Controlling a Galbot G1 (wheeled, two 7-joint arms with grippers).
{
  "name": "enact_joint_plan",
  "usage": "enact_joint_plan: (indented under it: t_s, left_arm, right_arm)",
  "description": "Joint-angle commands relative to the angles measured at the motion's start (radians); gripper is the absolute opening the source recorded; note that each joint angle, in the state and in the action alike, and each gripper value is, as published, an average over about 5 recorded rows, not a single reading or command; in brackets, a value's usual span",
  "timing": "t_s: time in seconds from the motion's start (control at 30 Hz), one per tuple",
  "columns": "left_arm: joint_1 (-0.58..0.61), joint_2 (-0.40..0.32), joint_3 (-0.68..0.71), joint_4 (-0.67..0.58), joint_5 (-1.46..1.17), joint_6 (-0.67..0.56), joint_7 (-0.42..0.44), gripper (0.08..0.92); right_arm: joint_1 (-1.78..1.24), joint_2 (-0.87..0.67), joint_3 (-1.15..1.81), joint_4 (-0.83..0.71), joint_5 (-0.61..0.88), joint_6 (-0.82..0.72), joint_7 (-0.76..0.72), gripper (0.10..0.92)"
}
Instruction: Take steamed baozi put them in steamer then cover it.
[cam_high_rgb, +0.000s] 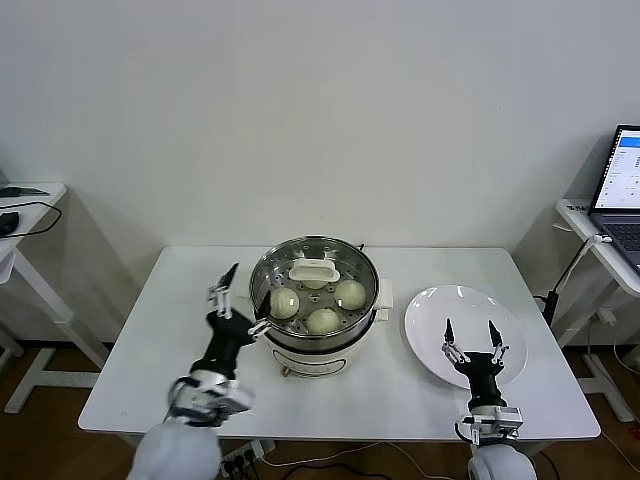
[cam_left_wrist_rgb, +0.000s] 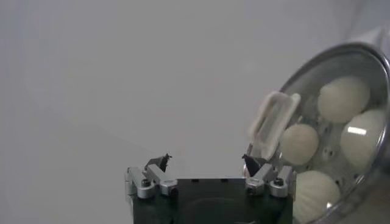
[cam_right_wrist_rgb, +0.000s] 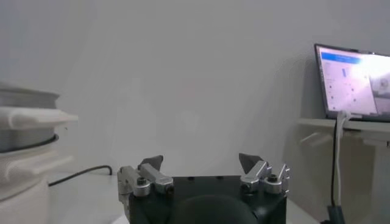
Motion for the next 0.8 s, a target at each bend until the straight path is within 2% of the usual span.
enact_joint_plan:
  t_s: [0.03, 0.23, 0.8]
  left_arm:
    - [0.217, -0.075, -0.332, 0.149, -0.544, -0.477, -0.044, 0.823]
    - [0.219, -0.087, -0.342, 0.190, -0.549, -0.518, -0.015, 0.823]
    - [0.225, -0.090, -0.339, 0.203, -0.557, -0.519, -0.005, 0.823]
  right_arm:
    - [-0.022, -0.002, -0.016, 0.056, 0.071, -0.051, 0.002, 0.823]
    - [-0.037, 0.009, -0.011, 0.061, 0.071, -0.049, 0.003, 0.823]
    - [-0.061, 0.041, -0.004, 0.090, 0.053, -0.065, -0.013, 0.823]
